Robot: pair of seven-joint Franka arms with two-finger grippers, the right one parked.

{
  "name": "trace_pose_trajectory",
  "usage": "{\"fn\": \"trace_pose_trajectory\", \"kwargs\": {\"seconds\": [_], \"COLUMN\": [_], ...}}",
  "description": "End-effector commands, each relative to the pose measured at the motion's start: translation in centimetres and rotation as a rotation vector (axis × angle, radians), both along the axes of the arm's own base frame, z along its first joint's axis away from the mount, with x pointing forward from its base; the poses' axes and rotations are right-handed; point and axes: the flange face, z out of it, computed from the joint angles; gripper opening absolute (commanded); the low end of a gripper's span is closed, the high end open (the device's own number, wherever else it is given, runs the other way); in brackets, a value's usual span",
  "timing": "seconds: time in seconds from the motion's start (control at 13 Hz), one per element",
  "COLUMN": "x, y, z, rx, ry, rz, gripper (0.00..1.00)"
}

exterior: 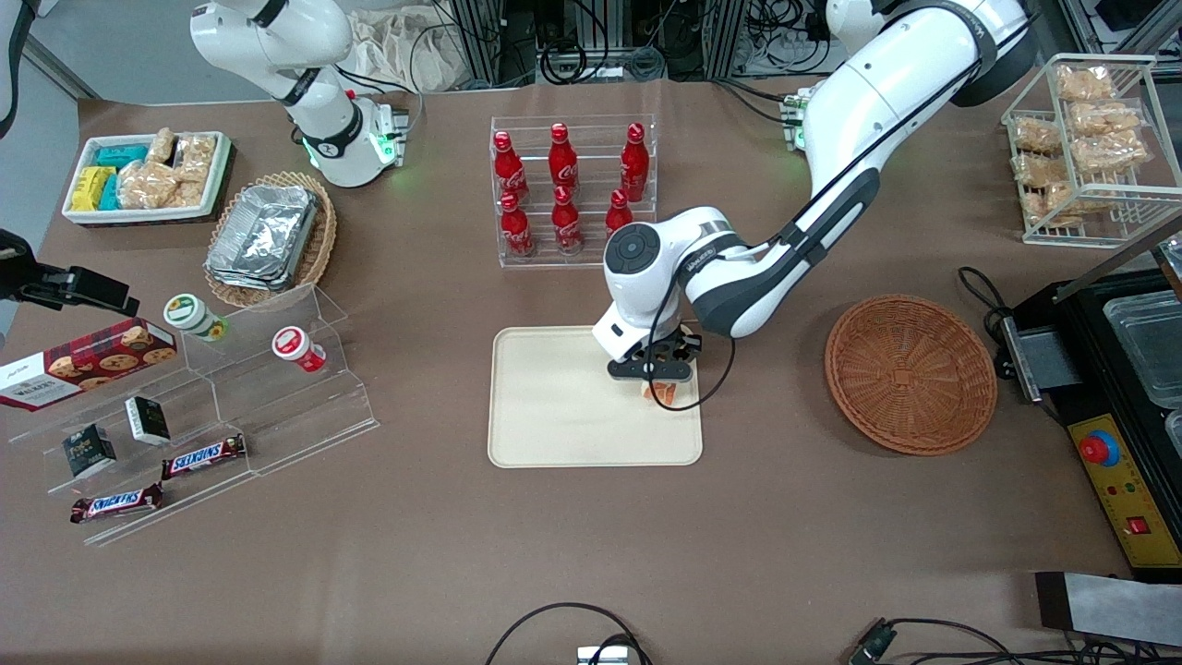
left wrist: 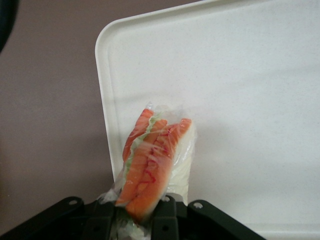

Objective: Place sandwich from basket to tray
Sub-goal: 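Lower the sandwich onto the tray and open the left gripper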

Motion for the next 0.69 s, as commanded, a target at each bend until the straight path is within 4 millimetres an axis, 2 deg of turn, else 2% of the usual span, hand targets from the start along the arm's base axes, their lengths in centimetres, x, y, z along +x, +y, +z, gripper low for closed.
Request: {"fn": "trace_pose_trajectory", "kwargs": {"seconds": [0.0,0.46,0.54,0.62], "x": [0.1,0.2,0.4,0.4], "y": [-0.9,-0.9,-0.8,-0.8], "z": [-0.8,-2.3,-2.2,-2.1], "rx": [0.024,0.035,0.034,0.033], "ry": [-0.029,-0.042,-0.044,-0.044], "rz": [0.001,0.036,0.037,0.039], "gripper": [0.2,0.21,0.39,0.51]}}
